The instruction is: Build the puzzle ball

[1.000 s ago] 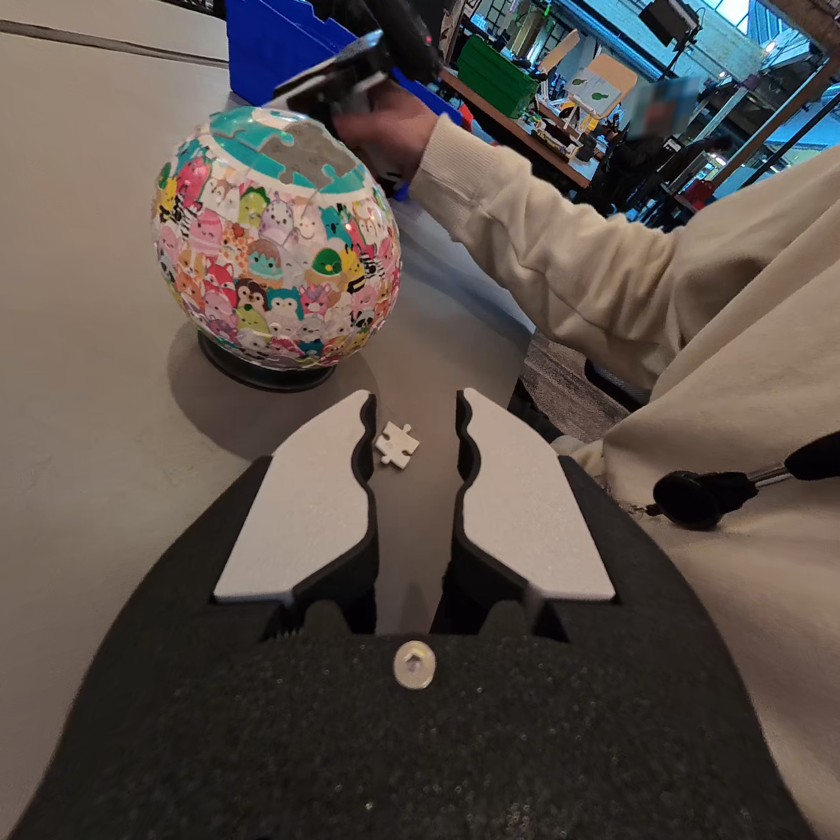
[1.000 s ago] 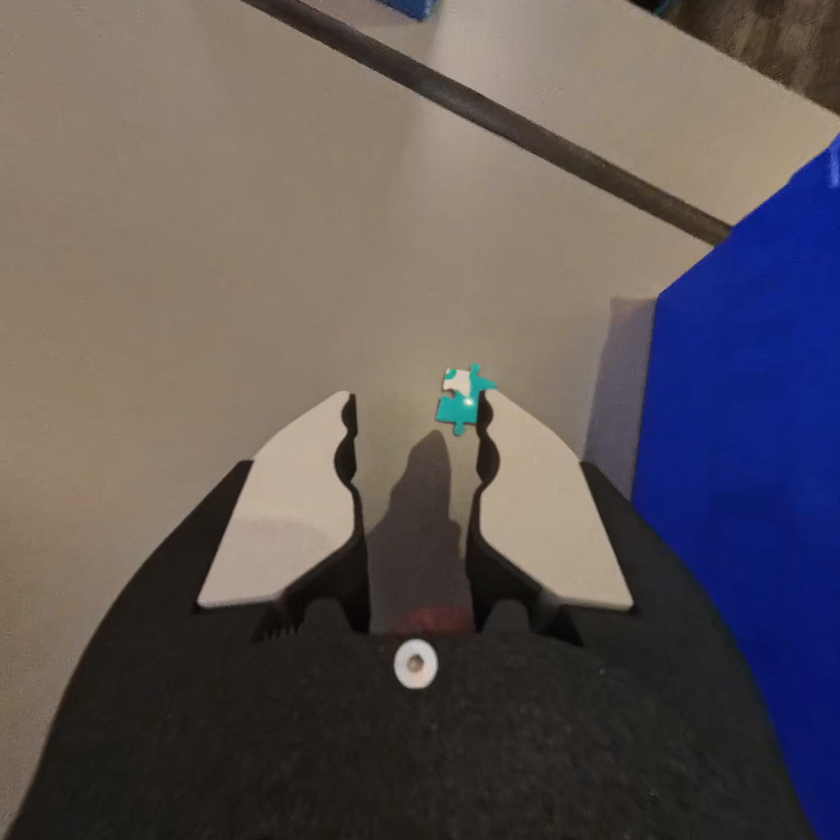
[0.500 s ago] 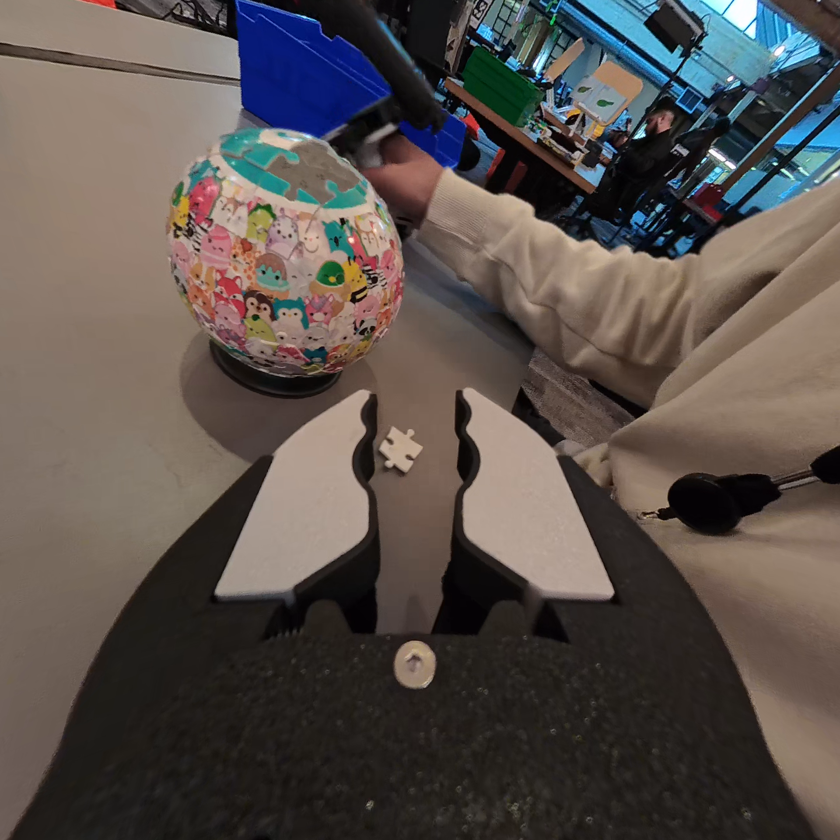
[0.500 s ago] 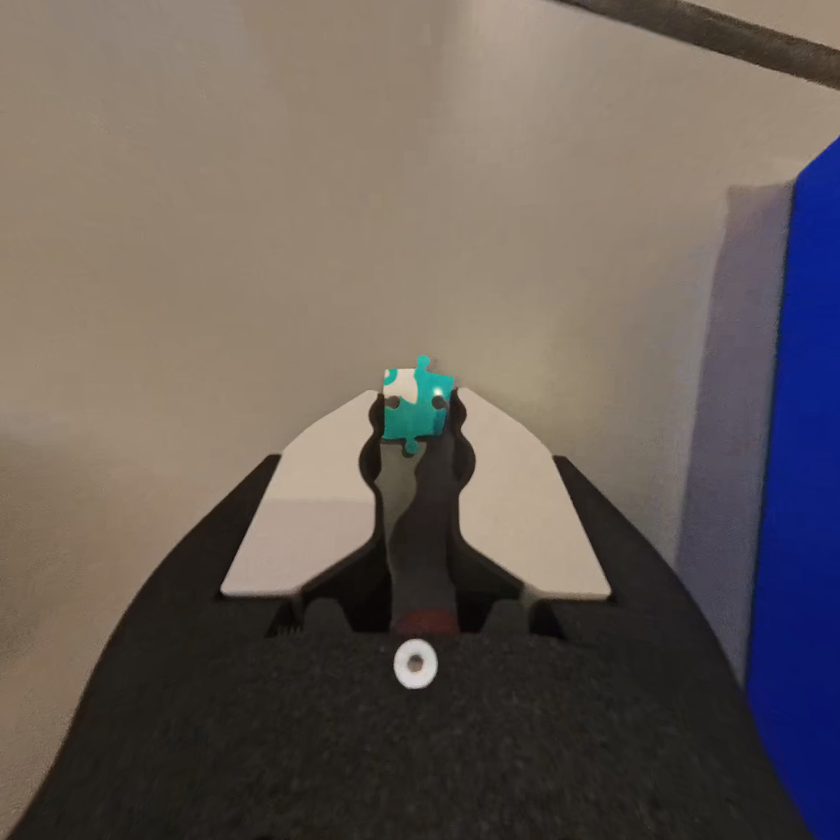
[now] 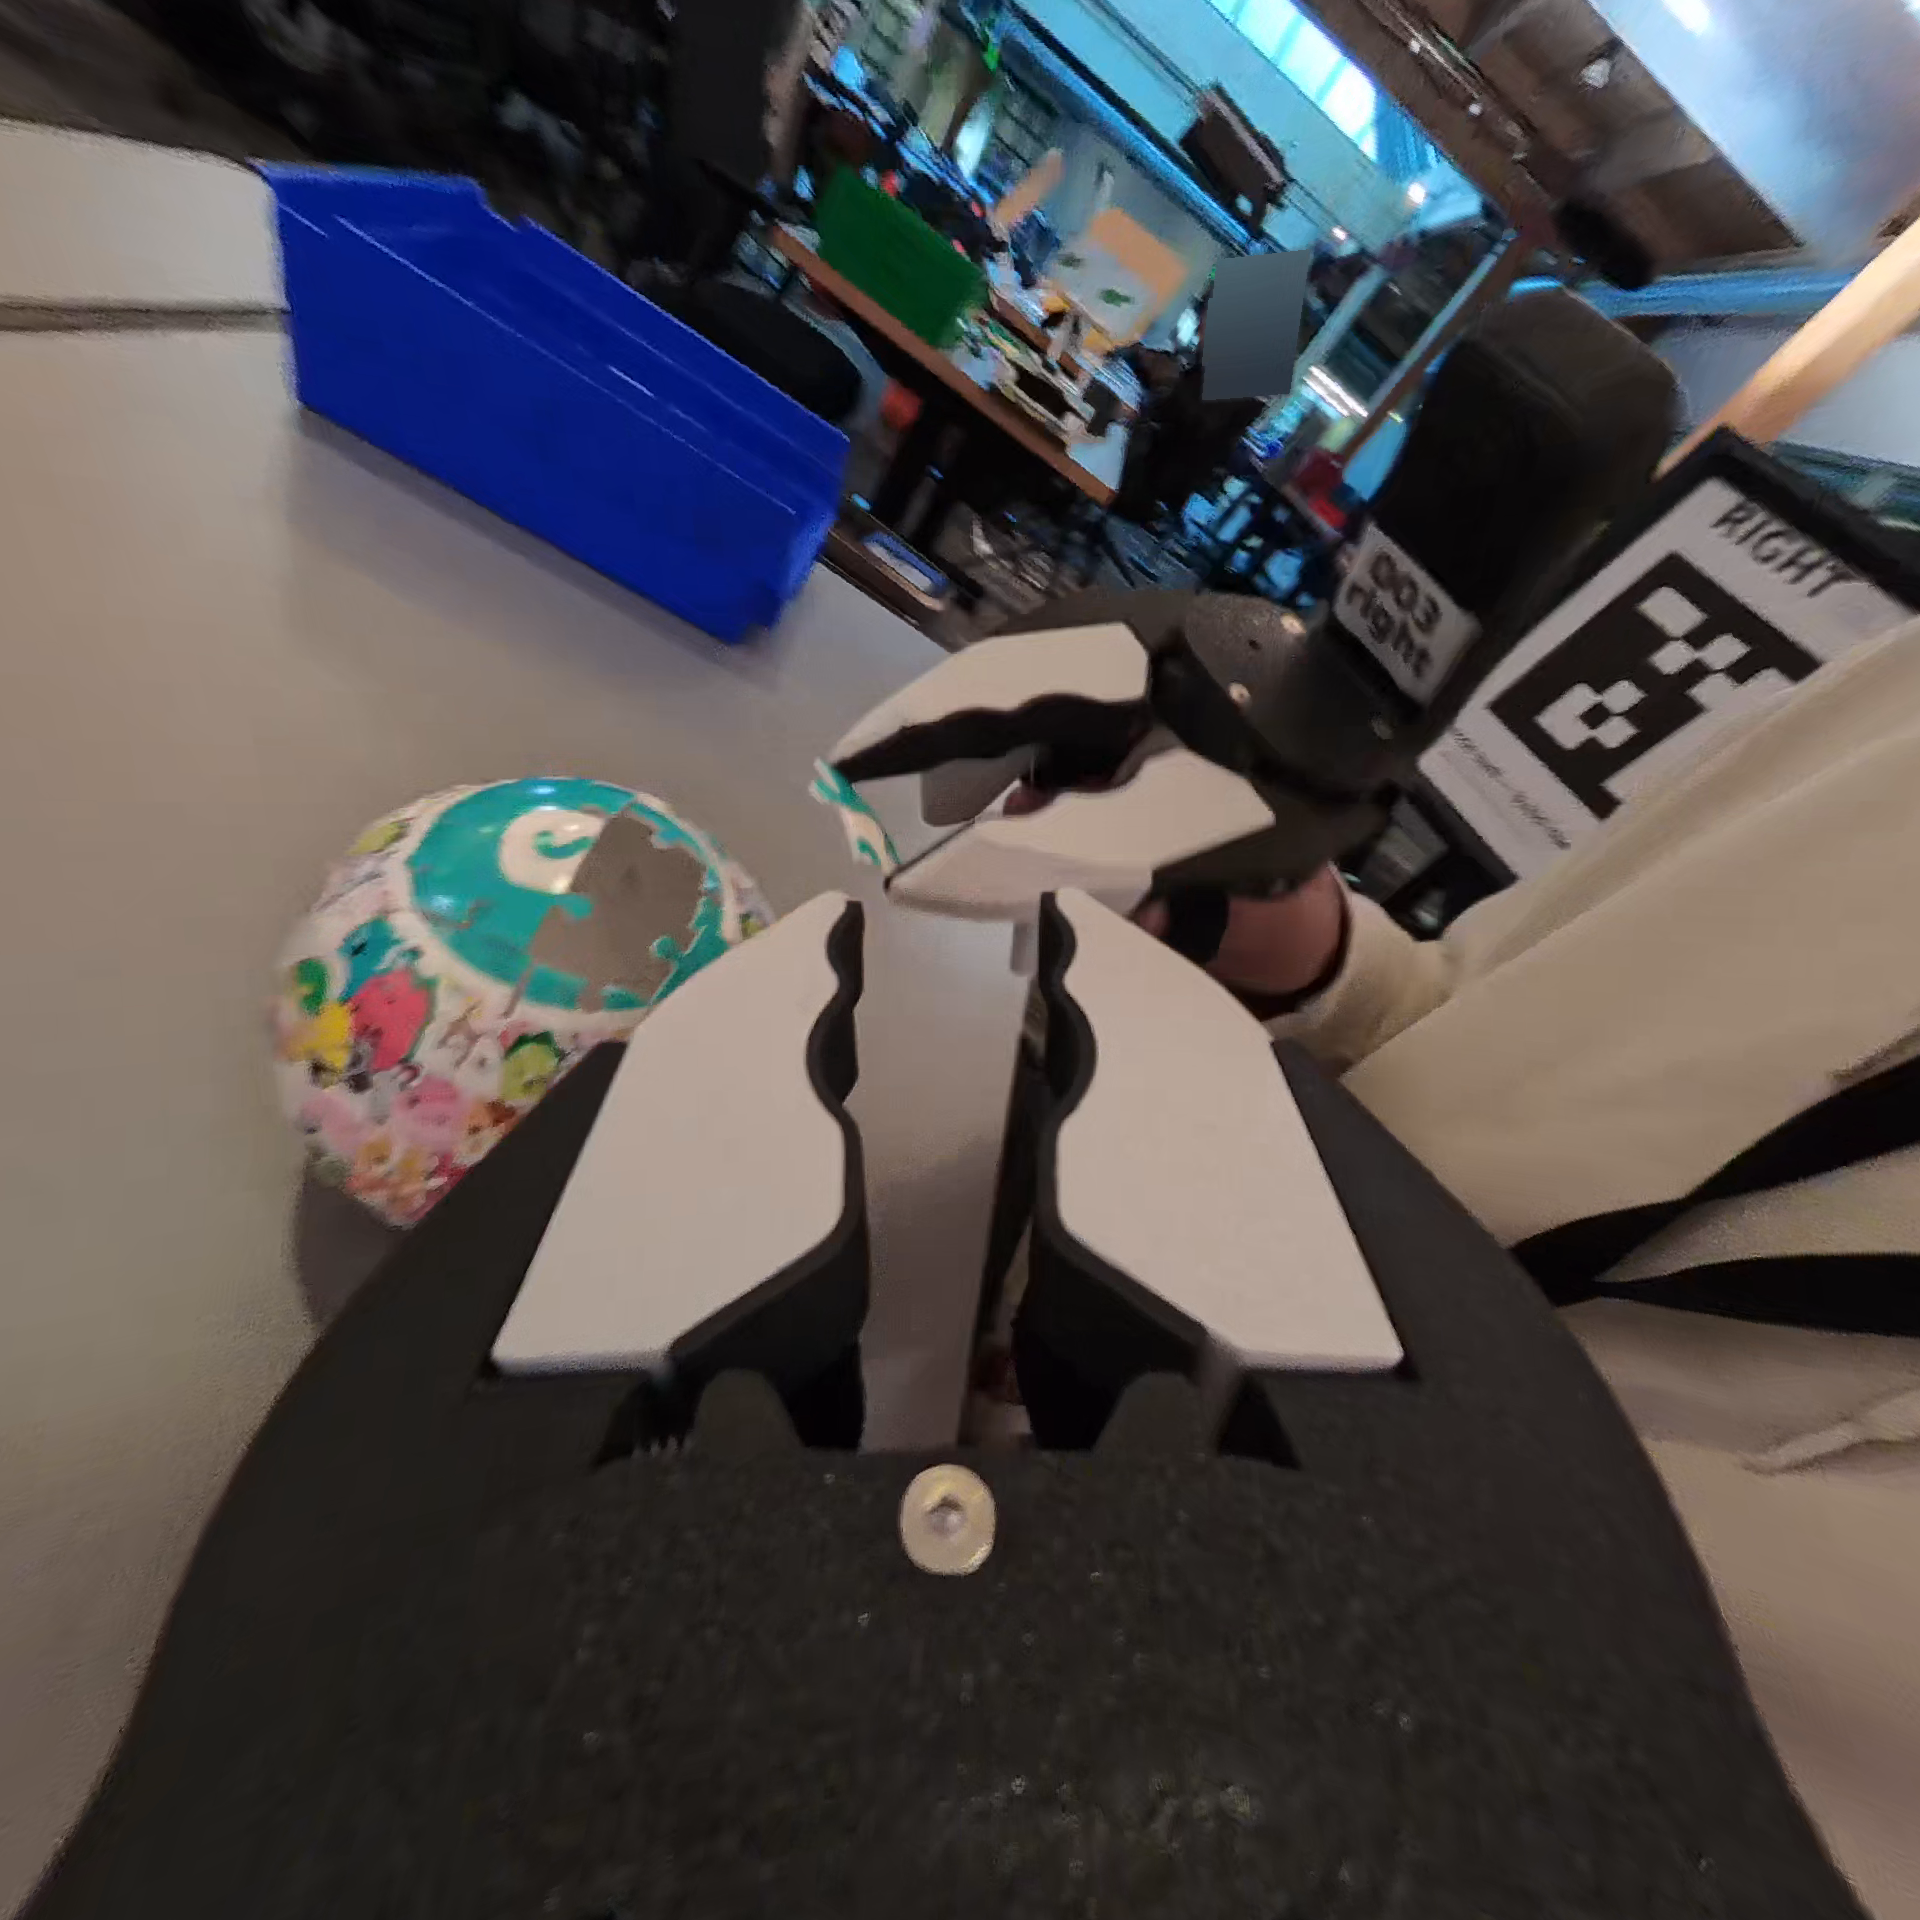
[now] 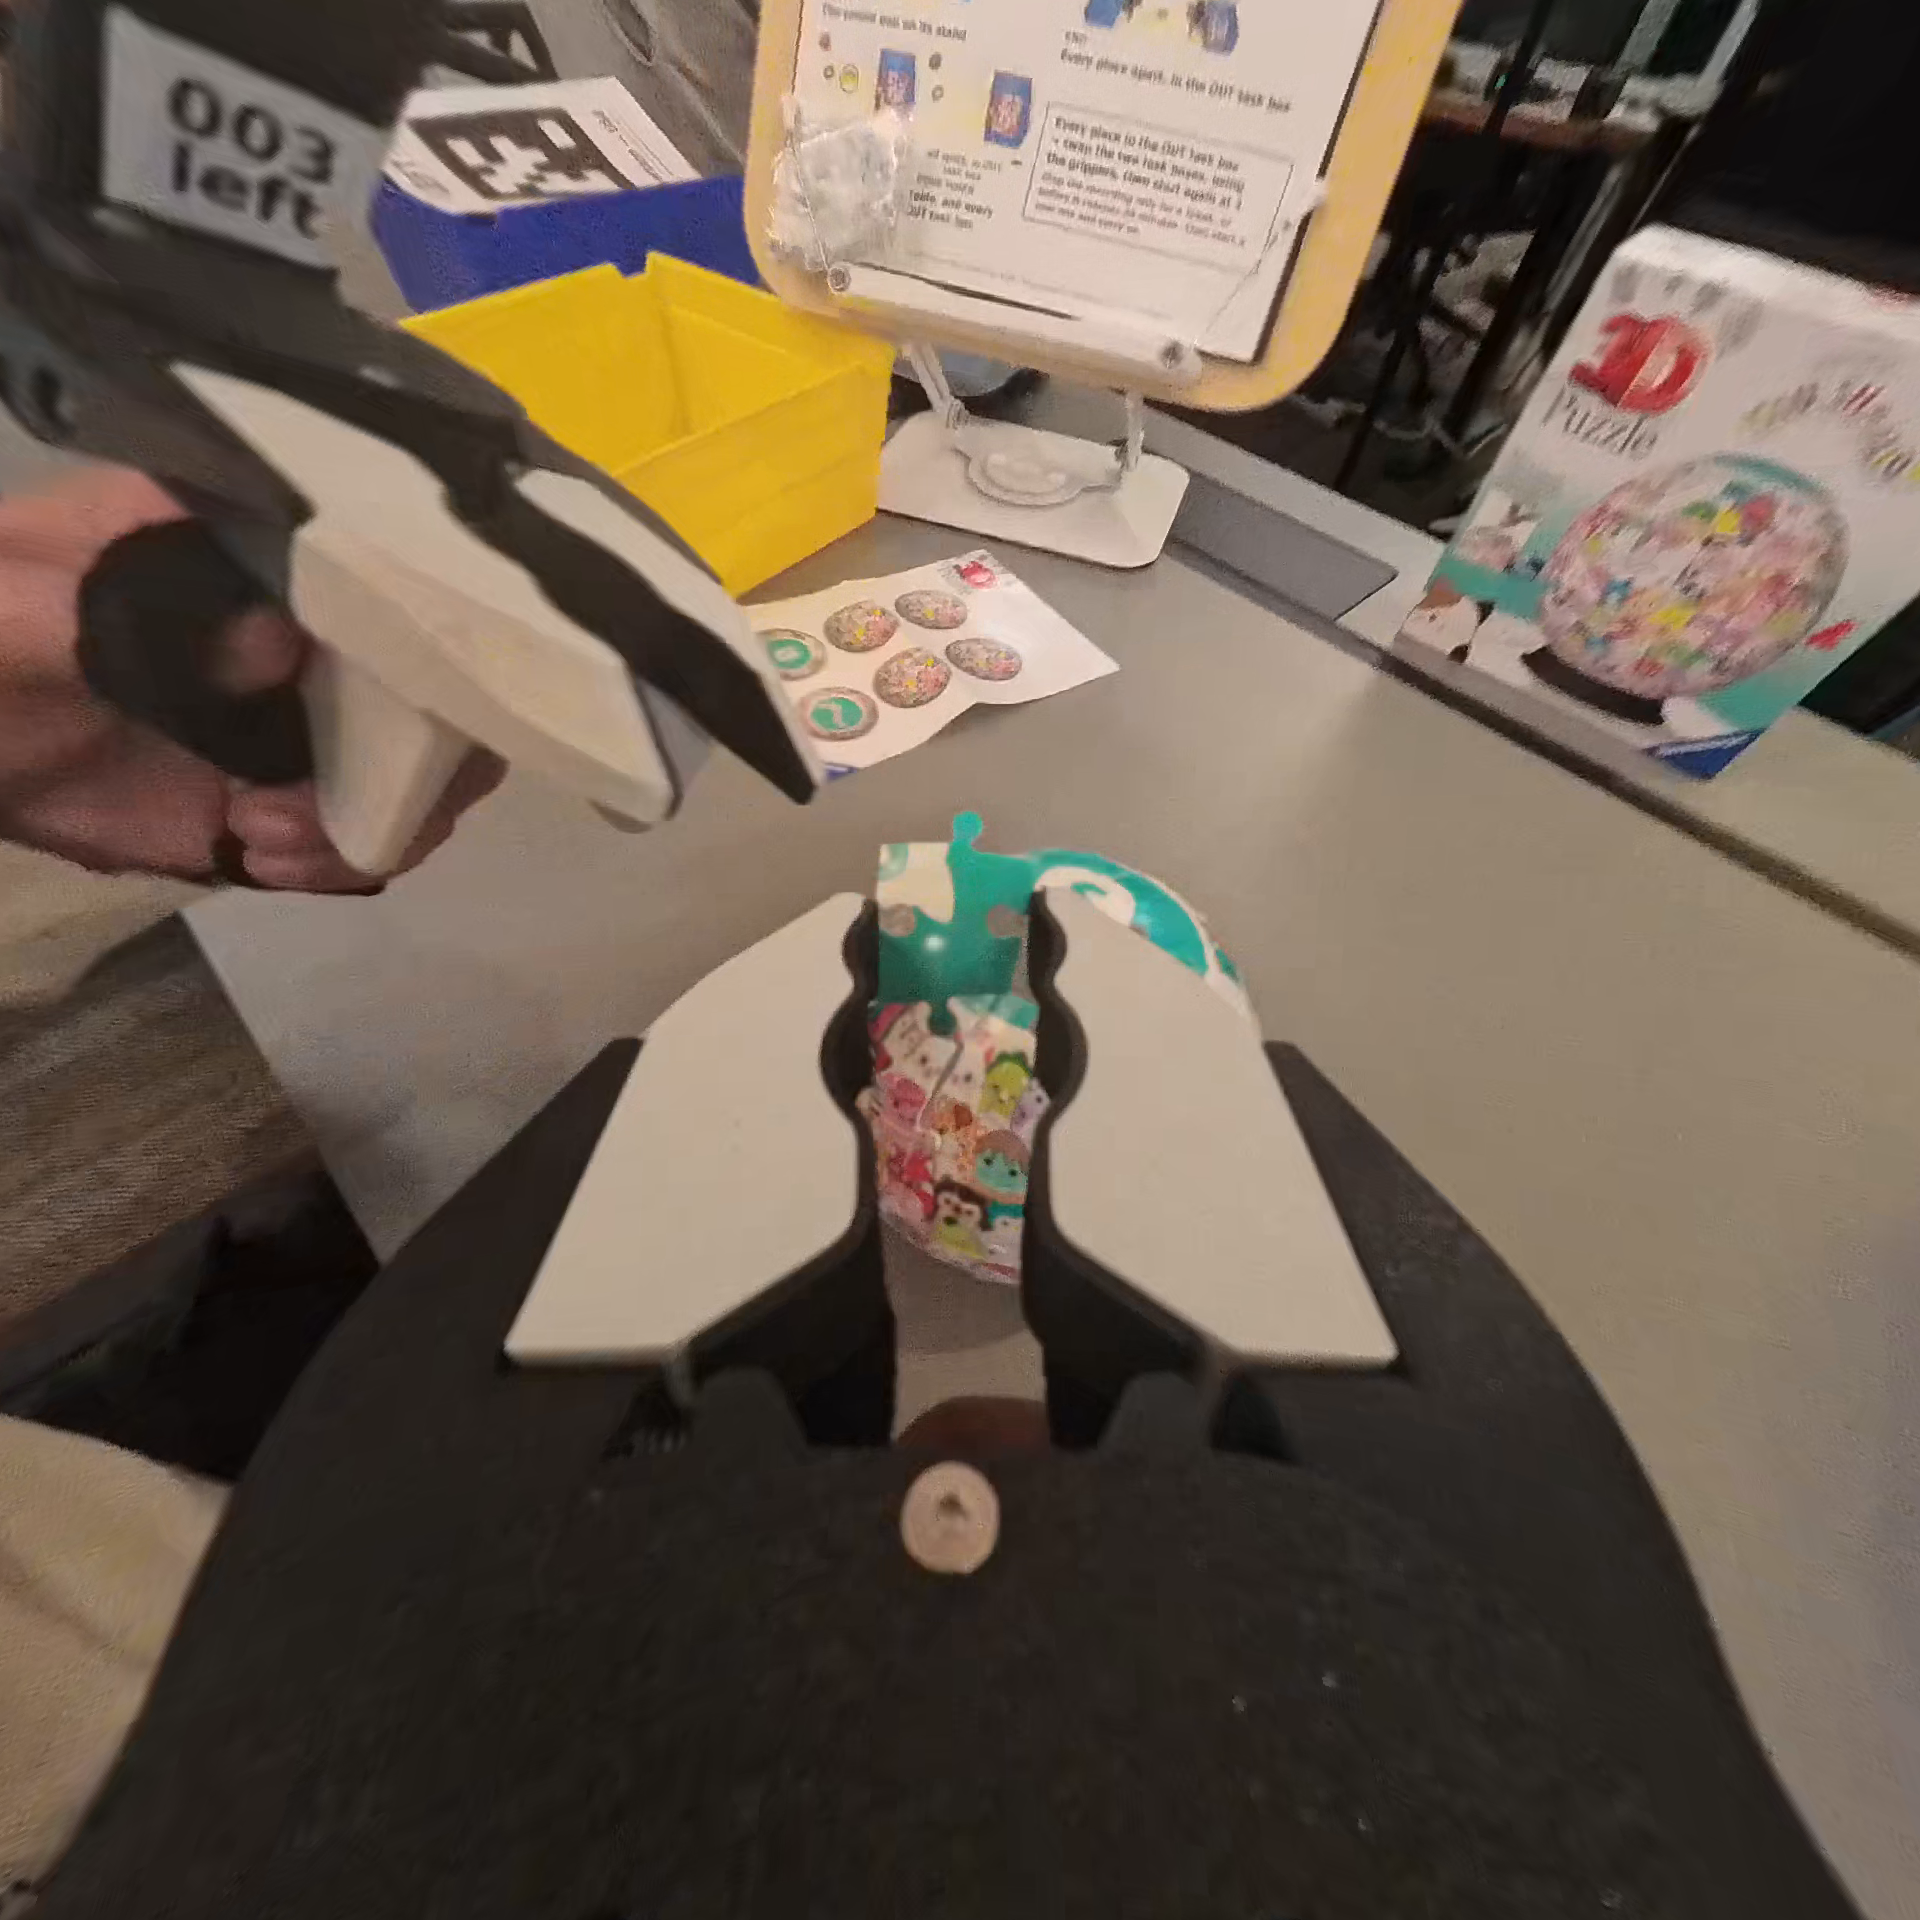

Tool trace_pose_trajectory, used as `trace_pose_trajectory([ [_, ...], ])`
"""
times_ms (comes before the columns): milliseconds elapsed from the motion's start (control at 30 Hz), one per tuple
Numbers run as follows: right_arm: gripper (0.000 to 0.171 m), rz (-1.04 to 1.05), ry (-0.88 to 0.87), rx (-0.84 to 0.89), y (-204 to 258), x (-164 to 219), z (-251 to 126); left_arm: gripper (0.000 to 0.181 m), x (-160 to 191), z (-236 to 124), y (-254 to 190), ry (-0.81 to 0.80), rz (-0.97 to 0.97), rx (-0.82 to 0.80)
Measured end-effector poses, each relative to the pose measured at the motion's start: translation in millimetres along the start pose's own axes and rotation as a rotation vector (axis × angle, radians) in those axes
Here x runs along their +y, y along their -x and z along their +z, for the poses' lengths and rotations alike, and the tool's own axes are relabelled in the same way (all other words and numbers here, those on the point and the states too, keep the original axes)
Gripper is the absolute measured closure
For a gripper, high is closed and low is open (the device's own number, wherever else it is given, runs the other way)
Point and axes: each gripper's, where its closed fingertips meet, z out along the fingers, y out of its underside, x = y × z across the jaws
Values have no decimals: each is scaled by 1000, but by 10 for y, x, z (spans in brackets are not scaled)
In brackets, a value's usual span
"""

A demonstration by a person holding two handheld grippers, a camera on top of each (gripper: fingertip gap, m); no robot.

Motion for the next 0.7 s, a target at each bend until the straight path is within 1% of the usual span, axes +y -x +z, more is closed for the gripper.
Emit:
trace_pose_trajectory([
  [67, 144, -91, -9, 45, 60, -58, -18, 150, -30, 86, -62, 37, -42, 72],
  [133, 144, -131, -24, 89, 54, -96, -49, 155, -23, 113, -22, 46, -90, 70],
  [200, 144, -142, -28, 80, 67, -94, -61, 156, -48, 95, -2, 18, -133, 88],
  [267, 144, -124, -37, 62, 85, -86, -69, 156, -43, 63, 74, 6, -171, 68],
  [333, 144, -126, -54, 52, 109, -94, -85, 156, 4, 39, 134, 28, -180, 38],
  [467, 145, -189, -77, 61, 171, -102, -104, 155, 92, 137, -7, 87, -225, 126],
  [500, 144, -212, -77, 82, 156, -94, -105, 161, 77, 150, -12, 76, -235, 132],
  [533, 144, -226, -83, 81, 170, -92, -109, 176, 66, 154, -6, 67, -244, 133],
  [567, 148, -219, -88, 90, 165, -92, -117, 178, 59, 158, 11, 63, -255, 130],
  [700, 147, -184, -87, 65, 136, -17, -95, 180, 90, 201, 36, 85, -302, 152],
])
